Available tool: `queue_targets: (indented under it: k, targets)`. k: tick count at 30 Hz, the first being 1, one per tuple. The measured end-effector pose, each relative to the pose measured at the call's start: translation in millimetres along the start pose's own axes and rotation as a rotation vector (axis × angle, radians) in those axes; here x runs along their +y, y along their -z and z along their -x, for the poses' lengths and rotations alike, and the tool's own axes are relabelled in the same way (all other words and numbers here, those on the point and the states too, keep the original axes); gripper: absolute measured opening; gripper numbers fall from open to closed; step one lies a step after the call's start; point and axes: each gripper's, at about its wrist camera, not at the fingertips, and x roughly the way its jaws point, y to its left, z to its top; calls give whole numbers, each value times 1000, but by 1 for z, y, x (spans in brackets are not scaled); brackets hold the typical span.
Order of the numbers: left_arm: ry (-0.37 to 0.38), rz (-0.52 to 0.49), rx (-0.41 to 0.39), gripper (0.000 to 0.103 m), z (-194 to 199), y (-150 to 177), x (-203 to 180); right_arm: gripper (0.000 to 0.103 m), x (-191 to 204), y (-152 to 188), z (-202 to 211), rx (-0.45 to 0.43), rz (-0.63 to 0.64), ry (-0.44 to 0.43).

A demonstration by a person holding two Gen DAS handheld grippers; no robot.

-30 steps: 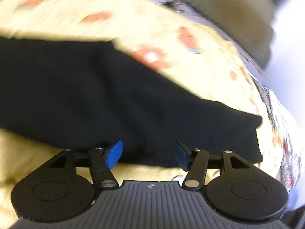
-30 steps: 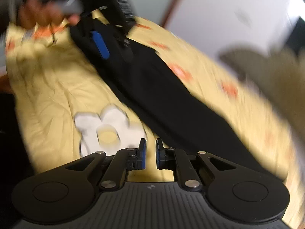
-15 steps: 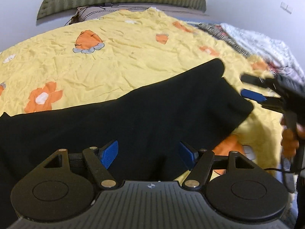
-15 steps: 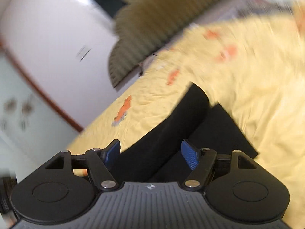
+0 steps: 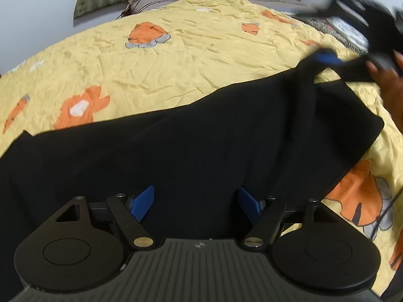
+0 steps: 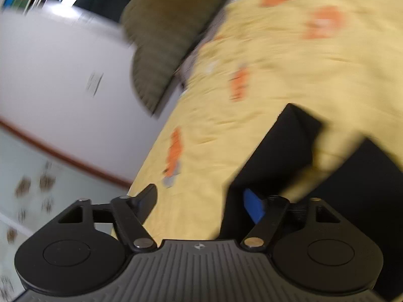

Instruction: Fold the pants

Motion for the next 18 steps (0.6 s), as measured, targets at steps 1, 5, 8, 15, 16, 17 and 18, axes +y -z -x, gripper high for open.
queue_targets:
  k: [1, 5, 8, 15, 16, 17, 18]
  targets:
    - [5, 10, -1, 77, 0, 0, 2, 79, 13, -3, -14, 26, 53, -54]
    - [33, 4, -9, 77, 4, -1, 3, 79, 39, -6, -24, -26, 170, 20]
    - [45, -17, -19, 77, 5, 0, 3, 79, 33, 1, -6, -91, 236, 76]
    - [67, -63, -66, 76, 3, -1, -11, 80, 19, 5, -20, -24, 236, 88]
    - [68, -71, -78, 76, 4, -1, -13, 80, 23, 3, -33, -6, 268, 111]
    - [66, -81, -91, 76, 5, -1, -16, 80, 29, 4, -47, 12, 308, 152]
    - [66, -91, -102, 76, 6, -2, -17, 80, 34, 4, -58, 26, 348, 200]
